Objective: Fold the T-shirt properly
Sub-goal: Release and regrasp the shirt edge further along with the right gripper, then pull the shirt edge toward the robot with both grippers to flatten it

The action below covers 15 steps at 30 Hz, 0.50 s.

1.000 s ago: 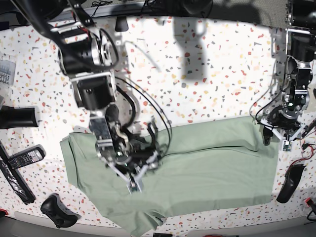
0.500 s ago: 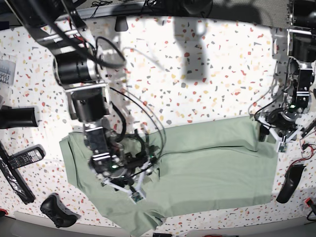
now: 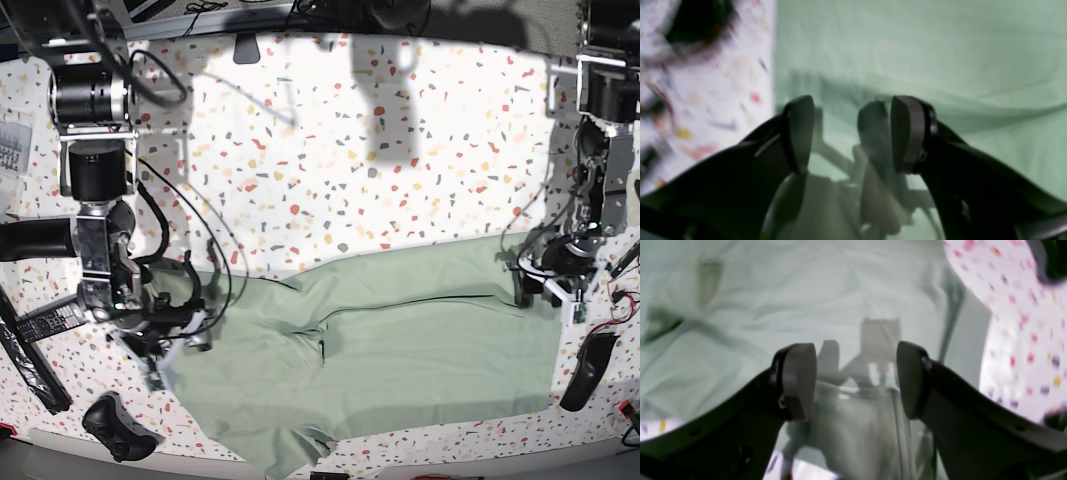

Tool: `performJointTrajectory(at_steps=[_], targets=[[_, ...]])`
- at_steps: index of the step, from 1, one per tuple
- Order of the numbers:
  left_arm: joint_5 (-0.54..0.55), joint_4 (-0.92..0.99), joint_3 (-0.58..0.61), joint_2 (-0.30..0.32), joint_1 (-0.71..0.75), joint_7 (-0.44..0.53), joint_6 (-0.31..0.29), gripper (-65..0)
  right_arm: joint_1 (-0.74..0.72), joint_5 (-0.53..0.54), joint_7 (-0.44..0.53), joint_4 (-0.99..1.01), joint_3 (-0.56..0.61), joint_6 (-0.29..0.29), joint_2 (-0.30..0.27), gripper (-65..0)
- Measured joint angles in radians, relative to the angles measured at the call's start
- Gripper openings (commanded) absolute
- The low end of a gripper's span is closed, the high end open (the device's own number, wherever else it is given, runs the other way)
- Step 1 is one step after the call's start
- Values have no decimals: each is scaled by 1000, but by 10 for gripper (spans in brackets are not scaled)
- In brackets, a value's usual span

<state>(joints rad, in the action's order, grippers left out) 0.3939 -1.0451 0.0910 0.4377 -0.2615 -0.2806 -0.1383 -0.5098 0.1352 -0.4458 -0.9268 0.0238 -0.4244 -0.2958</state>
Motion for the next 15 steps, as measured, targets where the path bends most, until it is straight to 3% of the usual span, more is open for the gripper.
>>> performJointTrajectory(at_steps=[4, 7, 9, 15], targets=[[21, 80, 1, -51, -2, -8, -20, -315, -5, -3, 30, 162, -58, 2, 14, -284], [26, 111, 0, -62, -11, -69, -20, -315, -6, -53, 49, 258, -67, -4, 11, -284], [25, 108, -1, -63, -13, -103, -20, -315, -8, -52, -21, 254, -67, -6, 11, -284], [28, 94, -6, -49, 10, -127, -26, -315, 104, -11, -87, 68, -67, -7, 7, -284]])
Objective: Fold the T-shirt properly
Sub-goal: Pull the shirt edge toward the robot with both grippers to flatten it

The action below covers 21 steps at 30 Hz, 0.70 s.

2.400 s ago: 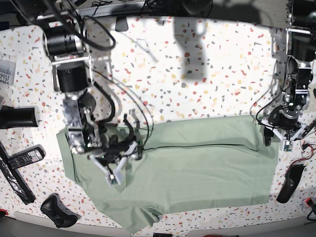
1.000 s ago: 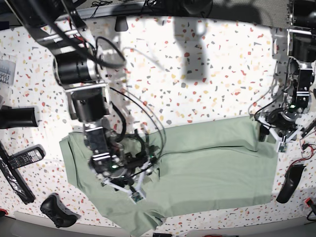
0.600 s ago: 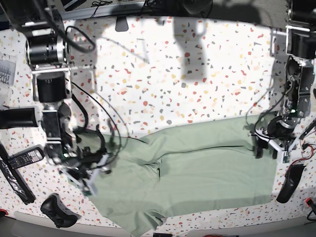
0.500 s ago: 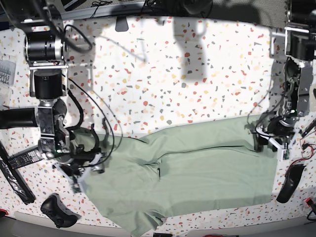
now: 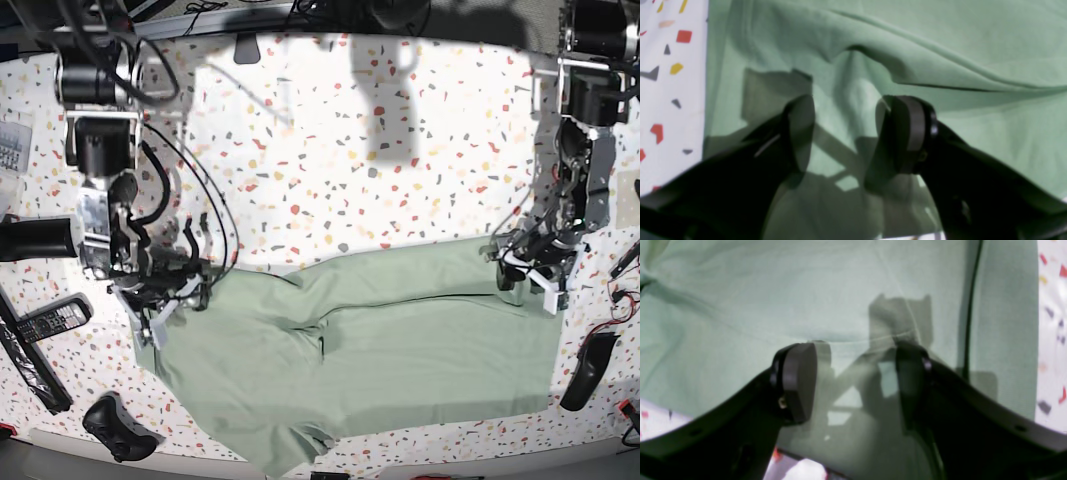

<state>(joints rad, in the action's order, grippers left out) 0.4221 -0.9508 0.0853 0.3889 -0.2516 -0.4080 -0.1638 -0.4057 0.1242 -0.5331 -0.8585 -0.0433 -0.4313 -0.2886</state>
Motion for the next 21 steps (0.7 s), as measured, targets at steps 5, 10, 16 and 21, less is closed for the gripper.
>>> performJointTrajectory(at_steps=[5, 10, 16, 21], targets=[[-23, -52, -1, 8, 49, 7, 5, -315, 97, -15, -66, -171, 0, -4, 1, -284], [-85, -145, -1, 7, 126, 5, 21, -315, 159, -15, -89, -254, -2, -3, 0, -284], [-138, -205, -4, 7, 187, -4, 60, -315, 221, -1, -70, -283, -51, -3, 0, -284], [-162, -218, -7, 8, 208, -5, 60, -315, 256, 8, -60, -298, -101, -8, 1, -284]])
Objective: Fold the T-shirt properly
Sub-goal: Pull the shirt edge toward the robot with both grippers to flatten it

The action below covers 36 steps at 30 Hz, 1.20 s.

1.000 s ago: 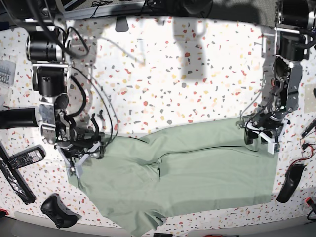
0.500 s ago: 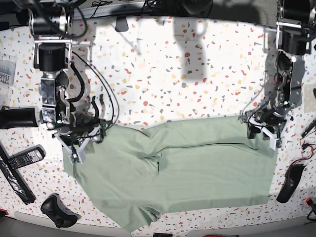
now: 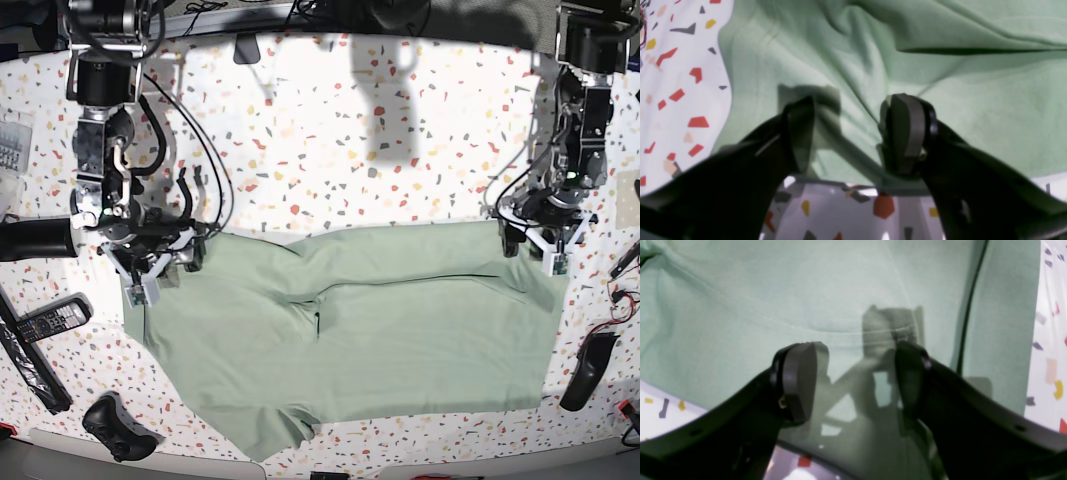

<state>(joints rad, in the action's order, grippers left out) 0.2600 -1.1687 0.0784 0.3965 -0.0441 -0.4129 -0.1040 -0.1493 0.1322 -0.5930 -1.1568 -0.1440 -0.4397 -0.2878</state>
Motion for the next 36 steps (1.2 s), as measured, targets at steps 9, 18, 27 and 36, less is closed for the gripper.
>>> performJointTrajectory(at_steps=[9, 18, 27, 36], targets=[[-27, -196, -1, 3, 113, -154, 19, -315, 148, 37, -31, -178, -17, 1, -37, -284], [-14, -386, -113, -3, 325, -195, -5, -315, 314, 65, -60, -321, -77, 2, -53, -284], [-23, -545, -245, -3, 545, -245, -7, -315, 526, 89, -78, -511, -104, 0, -53, -284], [-49, -714, -252, -12, 655, -344, 0, -315, 696, 82, -170, -688, -106, 2, -53, -284]])
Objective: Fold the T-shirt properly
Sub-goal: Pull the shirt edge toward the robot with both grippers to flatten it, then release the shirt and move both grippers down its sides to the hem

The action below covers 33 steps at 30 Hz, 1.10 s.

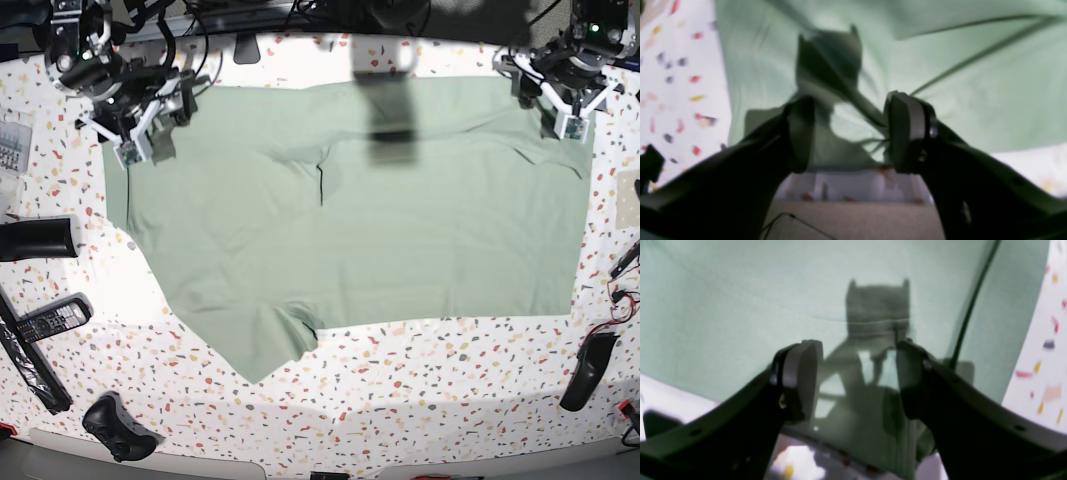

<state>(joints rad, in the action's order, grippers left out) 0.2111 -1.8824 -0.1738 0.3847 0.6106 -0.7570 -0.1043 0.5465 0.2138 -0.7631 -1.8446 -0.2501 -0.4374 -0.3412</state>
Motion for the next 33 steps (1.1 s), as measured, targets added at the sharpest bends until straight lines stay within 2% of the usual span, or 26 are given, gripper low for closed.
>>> performJointTrajectory(at_steps=[7, 12, 18, 24, 30, 33], targets=[[1, -101, 1, -2, 1, -9, 0, -315, 55, -2, -45, -49, 0, 0, 0, -284], [1, -108, 1, -2, 1, -59, 0, -315, 55, -47, -58, -49, -1, -1, 0, -284], [1, -108, 1, -2, -5, -24, 0, -315, 55, -66, -34, -49, -7, -1, 1, -284], [0, -108, 2, -3, -92, -10, -1, -315, 29, -80, -17, -49, -12, 11, 0, -284], [-3, -6, 2, -3, -183, -35, -4, -315, -27, -82, -21, -49, -12, 12, 0, -284], [-55, 96, 3, -2, -230, -32, -4, -315, -51, -83, -23, -49, -13, 14, 0, -284]])
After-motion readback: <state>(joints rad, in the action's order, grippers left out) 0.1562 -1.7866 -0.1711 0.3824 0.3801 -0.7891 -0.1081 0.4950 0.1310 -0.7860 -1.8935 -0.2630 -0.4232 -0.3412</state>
